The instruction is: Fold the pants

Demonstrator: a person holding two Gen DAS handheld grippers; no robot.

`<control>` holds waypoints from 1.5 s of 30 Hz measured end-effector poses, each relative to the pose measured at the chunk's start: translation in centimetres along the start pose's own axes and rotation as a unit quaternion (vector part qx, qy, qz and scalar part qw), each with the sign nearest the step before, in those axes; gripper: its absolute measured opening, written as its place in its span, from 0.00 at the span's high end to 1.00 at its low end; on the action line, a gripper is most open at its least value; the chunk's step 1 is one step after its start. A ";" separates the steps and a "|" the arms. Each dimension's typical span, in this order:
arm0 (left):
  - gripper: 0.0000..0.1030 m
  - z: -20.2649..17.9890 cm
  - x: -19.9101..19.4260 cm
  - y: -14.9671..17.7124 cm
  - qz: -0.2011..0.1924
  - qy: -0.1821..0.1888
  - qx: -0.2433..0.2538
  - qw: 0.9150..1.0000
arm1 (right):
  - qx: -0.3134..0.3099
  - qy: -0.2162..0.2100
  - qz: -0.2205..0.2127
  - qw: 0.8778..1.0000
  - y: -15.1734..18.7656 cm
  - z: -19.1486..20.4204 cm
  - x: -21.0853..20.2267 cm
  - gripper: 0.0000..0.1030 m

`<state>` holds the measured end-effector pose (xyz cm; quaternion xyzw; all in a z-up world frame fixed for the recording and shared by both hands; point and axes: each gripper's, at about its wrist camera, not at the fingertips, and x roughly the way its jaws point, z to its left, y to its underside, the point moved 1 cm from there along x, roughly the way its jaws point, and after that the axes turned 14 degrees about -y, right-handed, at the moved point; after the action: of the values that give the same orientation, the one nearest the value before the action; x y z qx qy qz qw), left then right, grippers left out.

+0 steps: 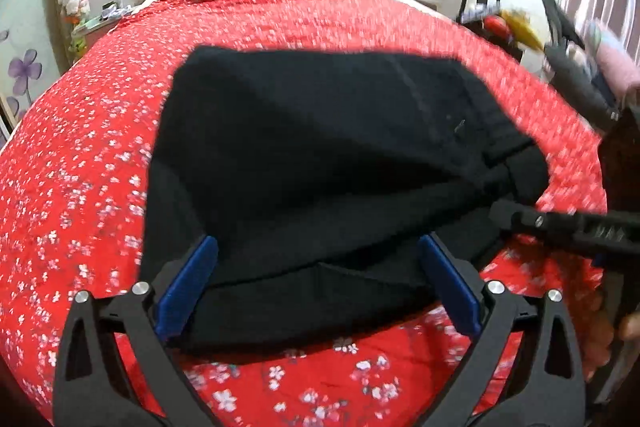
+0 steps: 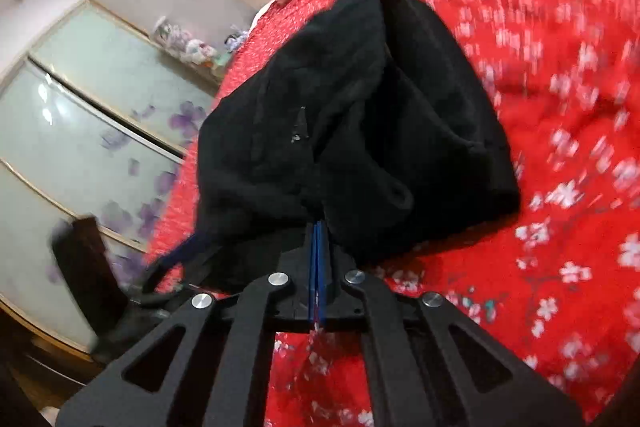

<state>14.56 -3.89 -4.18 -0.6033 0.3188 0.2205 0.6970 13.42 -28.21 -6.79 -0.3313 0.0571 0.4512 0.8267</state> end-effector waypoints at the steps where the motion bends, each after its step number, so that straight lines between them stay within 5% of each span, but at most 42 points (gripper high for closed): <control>1: 0.04 0.5 -0.6 -0.5 -0.010 0.007 -0.012 1.000 | -0.026 0.007 -0.013 1.000 -0.2 1.3 -0.4 0.99; 3: 0.03 2.3 -1.7 -2.8 -0.050 0.008 -0.040 0.998 | -0.097 -0.005 -0.060 0.993 -1.1 4.1 -1.7 0.91; 4: 0.02 2.9 -1.6 -4.2 -0.059 0.004 -0.044 0.997 | -0.121 0.001 -0.076 0.990 -1.7 5.1 -1.9 0.69; 5: 0.02 3.2 -1.1 -5.6 -0.058 -0.001 -0.042 0.997 | -0.134 0.007 -0.079 0.988 -2.2 5.7 -1.8 0.33; 6: 0.02 3.4 -0.5 -6.8 -0.053 -0.002 -0.039 0.998 | -0.139 0.019 -0.074 0.987 -2.9 5.9 -1.2 0.22; 12: 0.02 3.1 4.7 -13.1 -0.015 0.031 -0.014 0.999 | -0.143 0.071 -0.041 0.986 -5.4 4.8 3.1 0.21; 15: 0.02 2.5 7.0 -13.3 0.010 0.061 -0.010 0.998 | -0.142 0.089 -0.021 0.986 -5.7 4.3 4.8 0.22; 18: 0.05 2.5 10.7 -13.1 0.056 0.030 -0.018 0.998 | -0.160 0.137 0.015 0.977 -5.5 3.3 6.5 0.27; 22: 0.11 4.6 13.3 -12.4 0.088 0.034 -0.087 0.992 | -0.188 0.152 0.025 0.970 -5.1 3.2 7.2 0.27; 24: 0.14 5.0 12.0 -12.6 0.071 0.034 -0.097 0.992 | -0.190 0.136 0.019 0.972 -5.0 3.5 6.3 0.28; 28: 0.02 5.0 5.4 -11.6 -0.054 0.082 -0.050 0.994 | -0.206 0.059 -0.072 0.974 -6.6 5.0 1.8 0.21; 32: 0.02 5.4 5.2 -10.7 -0.014 0.189 -0.080 0.979 | -0.039 -0.089 -0.089 0.991 -9.6 0.8 1.1 0.19; 37: 0.02 5.3 10.4 -10.7 0.070 0.172 -0.132 0.974 | 0.027 -0.058 -0.041 0.997 -9.7 -2.3 4.2 0.29; 42: 0.02 3.1 12.1 -11.1 0.070 0.092 -0.118 0.986 | 0.037 -0.063 -0.043 0.996 -9.2 -3.1 4.1 0.31; 45: 0.02 3.3 10.5 -11.0 0.055 0.089 -0.109 0.989 | 0.025 -0.070 -0.039 0.997 -8.7 -2.4 3.0 0.30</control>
<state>30.13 -3.41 -3.71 -0.6745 0.3860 0.2375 0.5828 22.45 -30.75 -5.48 -0.2803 -0.0022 0.4390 0.8537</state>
